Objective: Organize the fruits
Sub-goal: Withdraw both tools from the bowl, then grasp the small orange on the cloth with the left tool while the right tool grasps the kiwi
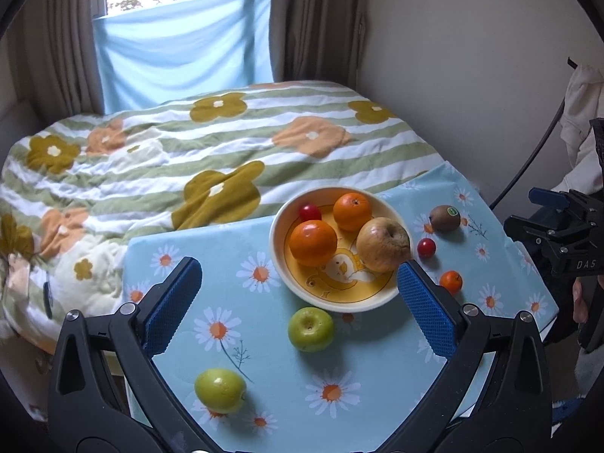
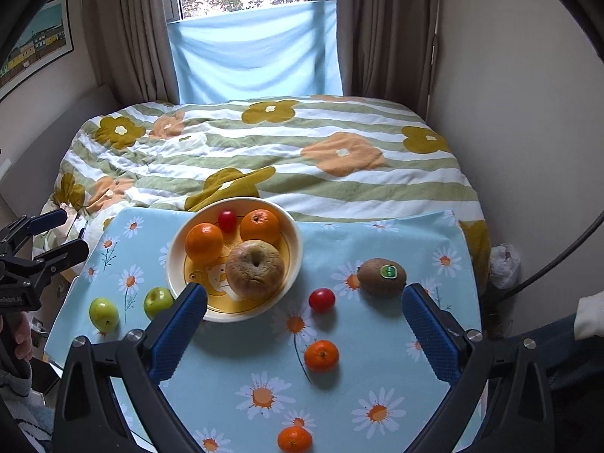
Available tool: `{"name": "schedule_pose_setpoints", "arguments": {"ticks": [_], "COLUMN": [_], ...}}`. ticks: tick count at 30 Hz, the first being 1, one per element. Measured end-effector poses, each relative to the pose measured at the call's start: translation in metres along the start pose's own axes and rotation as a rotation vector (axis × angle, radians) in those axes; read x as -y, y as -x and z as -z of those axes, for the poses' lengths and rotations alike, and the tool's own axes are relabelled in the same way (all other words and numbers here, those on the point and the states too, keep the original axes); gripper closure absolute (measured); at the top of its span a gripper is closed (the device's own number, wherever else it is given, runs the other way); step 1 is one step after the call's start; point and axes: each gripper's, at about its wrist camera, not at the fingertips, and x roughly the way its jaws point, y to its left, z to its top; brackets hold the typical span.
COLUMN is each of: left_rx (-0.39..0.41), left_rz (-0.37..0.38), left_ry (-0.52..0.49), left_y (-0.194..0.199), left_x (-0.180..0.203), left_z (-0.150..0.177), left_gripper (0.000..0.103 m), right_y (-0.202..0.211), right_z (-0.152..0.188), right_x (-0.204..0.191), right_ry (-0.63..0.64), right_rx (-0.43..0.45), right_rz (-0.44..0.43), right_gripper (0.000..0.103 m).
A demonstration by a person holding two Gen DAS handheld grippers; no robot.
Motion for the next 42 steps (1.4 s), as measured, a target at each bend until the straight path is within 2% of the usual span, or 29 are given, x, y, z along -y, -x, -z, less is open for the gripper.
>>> {"name": "schedule_pose_setpoints", "arguments": {"ticks": [4,10,19,29,36,42], "left_rx": [0.004,-0.015,-0.086,-0.191,-0.309,-0.367], "left_rz": [0.015,0.024,-0.012,-0.084,-0.078,-0.068], "left_ry": [-0.03,-0.045,0.04,0.197,0.293,0.315], "left_y": [0.003,-0.004,-0.026,-0.058,-0.079,-0.091], "left_x": [0.019,0.057,0.119,0.166,0.19,0.212], "left_z": [-0.003,-0.007,0.007,0.06,0.102,0.126], "left_gripper": [0.0,0.0,0.0,0.0,0.0,0.0], "right_y": [0.008,0.015,-0.007,-0.068,-0.114,-0.143], "right_z": [0.002,0.0,-0.004,-0.004,0.004,0.01], "right_x": [0.019,0.049,0.093,0.126,0.134,0.135], "right_ry": [-0.007,-0.015,0.074,0.207,0.269,0.304], "right_rx": [0.009,0.019,-0.028,-0.077,-0.139,-0.178], "right_rz": [0.018,-0.009,-0.092,-0.213,-0.268,-0.298], "right_gripper": [0.0,0.0,0.0,0.0,0.0,0.0]}}
